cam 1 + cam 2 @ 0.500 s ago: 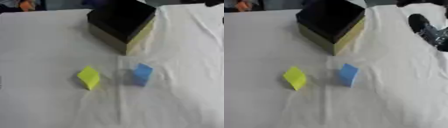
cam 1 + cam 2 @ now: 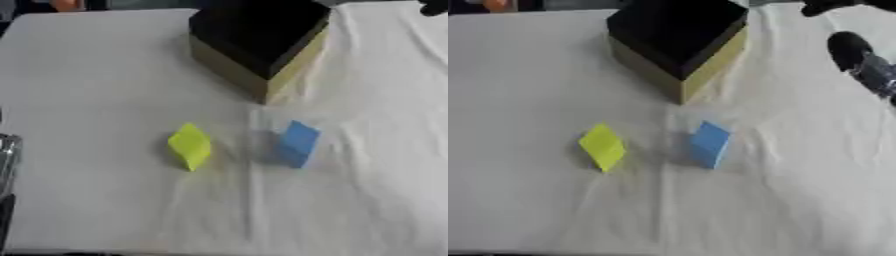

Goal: Pick up objects on the table and place them in the box.

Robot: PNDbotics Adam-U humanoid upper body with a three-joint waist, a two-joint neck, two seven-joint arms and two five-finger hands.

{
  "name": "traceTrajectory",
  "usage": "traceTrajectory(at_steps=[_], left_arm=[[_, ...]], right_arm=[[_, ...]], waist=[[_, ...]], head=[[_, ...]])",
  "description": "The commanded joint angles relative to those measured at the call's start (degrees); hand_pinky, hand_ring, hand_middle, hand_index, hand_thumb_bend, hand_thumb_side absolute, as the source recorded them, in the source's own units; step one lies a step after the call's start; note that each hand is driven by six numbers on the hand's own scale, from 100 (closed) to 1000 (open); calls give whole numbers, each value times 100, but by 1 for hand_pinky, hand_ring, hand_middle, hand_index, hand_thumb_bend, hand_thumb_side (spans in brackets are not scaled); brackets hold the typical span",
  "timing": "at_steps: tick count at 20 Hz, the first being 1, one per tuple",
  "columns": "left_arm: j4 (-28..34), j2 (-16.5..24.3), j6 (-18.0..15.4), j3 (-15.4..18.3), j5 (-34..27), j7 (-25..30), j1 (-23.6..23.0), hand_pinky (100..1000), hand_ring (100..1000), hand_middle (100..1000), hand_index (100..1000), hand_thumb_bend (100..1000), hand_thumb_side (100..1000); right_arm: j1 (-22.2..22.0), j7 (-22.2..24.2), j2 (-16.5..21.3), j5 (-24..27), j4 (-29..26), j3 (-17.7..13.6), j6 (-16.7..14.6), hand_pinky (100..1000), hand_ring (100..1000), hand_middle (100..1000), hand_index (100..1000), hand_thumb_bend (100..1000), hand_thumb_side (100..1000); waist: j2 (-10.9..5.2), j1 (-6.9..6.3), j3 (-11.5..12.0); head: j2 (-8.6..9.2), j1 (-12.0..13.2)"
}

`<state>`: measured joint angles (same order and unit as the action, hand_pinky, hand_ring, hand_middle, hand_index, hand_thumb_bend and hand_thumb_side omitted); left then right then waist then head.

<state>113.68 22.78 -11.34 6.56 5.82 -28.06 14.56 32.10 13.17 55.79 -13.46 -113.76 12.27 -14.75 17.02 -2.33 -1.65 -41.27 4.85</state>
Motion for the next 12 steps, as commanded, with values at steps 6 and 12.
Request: traceTrajectory(at_steps=[6, 12], left_arm=[[91, 143, -8, -11, -19, 47, 68, 645, 758, 761, 773, 183, 1000], [91, 147, -10, -30, -33, 71, 87, 646, 759, 761, 773, 181, 1000]], right_arm=[[183, 453, 131, 28, -84, 266, -36, 828, 884, 826, 861, 100, 1000], [402, 1062, 63, -267, -84, 601, -181, 846, 934, 872, 904, 100, 906]], waist=[[-67, 21, 30], [-76, 23, 60]], head=[[82, -217], [104, -295]])
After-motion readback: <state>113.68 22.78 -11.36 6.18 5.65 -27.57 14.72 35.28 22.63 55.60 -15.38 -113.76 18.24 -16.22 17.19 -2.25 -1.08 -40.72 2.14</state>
